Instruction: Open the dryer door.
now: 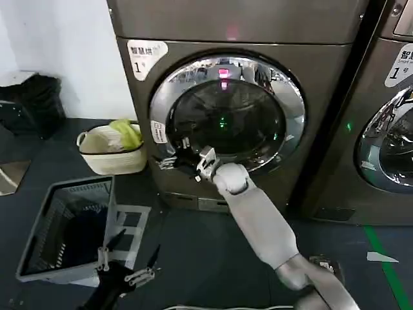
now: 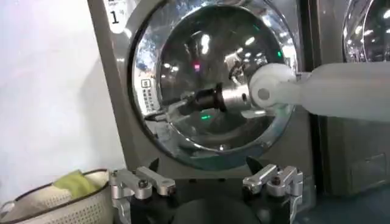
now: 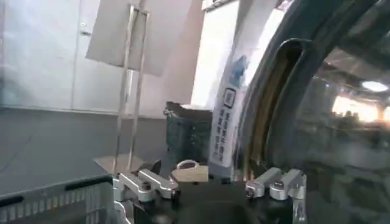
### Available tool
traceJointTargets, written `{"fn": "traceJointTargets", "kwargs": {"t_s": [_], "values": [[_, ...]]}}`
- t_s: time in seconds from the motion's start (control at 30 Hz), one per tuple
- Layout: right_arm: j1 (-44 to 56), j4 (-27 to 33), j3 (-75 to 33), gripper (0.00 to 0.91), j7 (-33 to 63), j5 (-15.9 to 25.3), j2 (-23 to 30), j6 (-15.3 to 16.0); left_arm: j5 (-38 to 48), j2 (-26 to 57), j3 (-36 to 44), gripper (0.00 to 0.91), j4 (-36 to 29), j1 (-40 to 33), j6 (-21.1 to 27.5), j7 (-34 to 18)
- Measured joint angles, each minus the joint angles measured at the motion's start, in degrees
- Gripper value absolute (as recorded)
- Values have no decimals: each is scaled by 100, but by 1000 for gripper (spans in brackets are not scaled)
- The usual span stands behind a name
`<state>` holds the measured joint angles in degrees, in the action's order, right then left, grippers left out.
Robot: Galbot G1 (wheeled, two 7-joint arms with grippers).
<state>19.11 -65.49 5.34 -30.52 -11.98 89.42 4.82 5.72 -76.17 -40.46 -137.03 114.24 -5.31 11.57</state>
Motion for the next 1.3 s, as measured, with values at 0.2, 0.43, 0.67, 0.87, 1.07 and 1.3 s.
{"fn": "traceJointTargets", "kwargs": {"t_s": [0.2, 0.43, 0.67, 0.87, 1.07, 1.3], "values": [[21, -33, -83, 907, -404, -211, -78, -17, -2, -10, 1, 907, 2, -1, 0, 5], [118, -174, -140, 907, -863, -319, -237, -47, -1, -8, -3, 907, 14, -8, -2, 14], [275, -362, -157, 907, -1021, -338, -320, -48, 2, 15, -20, 907, 38, -19, -2, 29], [363, -522, -140, 907, -1380, -480, -432, -48, 14, 22, -33, 907, 53, -26, -2, 29], [396, -573, -191, 907, -1810, -653, -505, -57, 31, 38, -65, 907, 91, -46, -2, 45], [524, -733, -282, 907, -2351, -650, -686, -69, 52, 54, -100, 907, 92, -48, -1, 54]]}}
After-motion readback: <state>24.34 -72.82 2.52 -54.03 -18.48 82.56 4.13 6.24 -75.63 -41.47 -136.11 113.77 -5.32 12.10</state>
